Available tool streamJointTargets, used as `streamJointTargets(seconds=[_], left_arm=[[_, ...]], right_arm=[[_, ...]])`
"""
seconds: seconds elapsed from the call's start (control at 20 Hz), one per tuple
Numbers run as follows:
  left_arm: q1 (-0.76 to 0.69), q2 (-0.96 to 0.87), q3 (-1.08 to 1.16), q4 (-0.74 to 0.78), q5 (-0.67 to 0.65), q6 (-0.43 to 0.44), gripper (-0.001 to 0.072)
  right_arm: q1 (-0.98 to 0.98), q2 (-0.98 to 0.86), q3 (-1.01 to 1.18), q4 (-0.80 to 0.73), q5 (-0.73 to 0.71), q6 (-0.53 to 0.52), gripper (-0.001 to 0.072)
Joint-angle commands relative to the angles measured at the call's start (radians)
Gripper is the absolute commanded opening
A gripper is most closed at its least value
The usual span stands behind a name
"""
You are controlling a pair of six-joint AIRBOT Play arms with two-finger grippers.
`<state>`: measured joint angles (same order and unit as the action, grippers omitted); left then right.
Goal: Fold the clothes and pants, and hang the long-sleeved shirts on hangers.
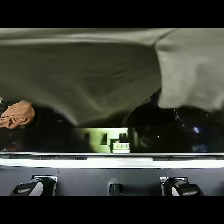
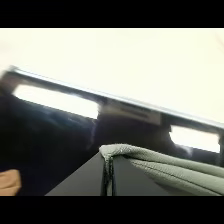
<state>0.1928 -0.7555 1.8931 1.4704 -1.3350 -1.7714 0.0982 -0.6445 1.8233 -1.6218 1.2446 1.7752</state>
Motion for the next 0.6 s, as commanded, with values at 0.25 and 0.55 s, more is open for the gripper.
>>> streamJointTargets(seconds=[0.25,0.55], left_arm=[[-0.002,-0.127,-0.175,0.057,0.005,0.001,0.0017],[-0.005,-0.512,-0.352,0.041,0.241,0.021,0.0017]], right_arm=[[0.0,-0.269,0.0,0.048,-0.043,0.025,0.0028],[0.0,-0.774,0.0,0.072,-0.101,0.025,0.0029]])
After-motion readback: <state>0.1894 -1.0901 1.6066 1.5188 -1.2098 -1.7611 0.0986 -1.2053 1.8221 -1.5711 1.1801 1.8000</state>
